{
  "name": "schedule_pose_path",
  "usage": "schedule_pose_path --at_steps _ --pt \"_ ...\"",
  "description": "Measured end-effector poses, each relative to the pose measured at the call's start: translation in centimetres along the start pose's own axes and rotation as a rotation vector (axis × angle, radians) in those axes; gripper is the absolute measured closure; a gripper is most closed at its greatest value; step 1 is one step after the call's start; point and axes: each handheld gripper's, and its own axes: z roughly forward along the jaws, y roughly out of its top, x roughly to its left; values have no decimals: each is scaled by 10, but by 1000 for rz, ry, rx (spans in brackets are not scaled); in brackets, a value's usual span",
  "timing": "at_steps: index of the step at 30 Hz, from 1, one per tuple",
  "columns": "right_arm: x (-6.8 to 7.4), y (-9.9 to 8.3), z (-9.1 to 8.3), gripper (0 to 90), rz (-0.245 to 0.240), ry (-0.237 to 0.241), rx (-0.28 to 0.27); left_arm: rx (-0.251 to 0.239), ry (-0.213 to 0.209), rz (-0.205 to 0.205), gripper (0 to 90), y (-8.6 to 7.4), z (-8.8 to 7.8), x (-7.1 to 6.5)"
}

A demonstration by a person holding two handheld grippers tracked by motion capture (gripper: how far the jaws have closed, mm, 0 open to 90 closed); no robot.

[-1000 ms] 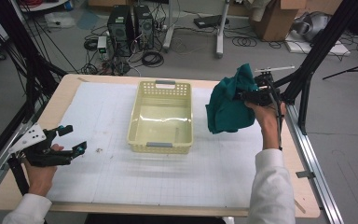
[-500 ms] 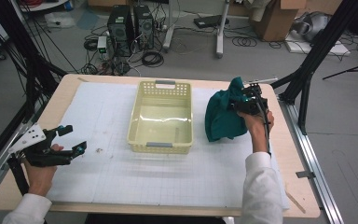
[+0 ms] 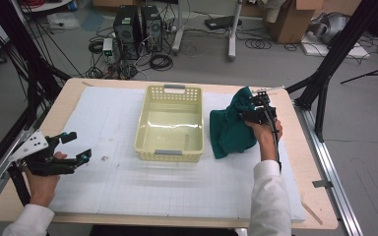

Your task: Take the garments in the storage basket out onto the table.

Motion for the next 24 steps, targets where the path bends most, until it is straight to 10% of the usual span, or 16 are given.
schedule_pose_path --at_steps 12,24 --pt "4 -2 0 103 -26 -2 4 2 0 1 138 0 1 0" --pt "20 -1 -23 5 -105 86 -79 5 -2 7 138 0 2 -1"
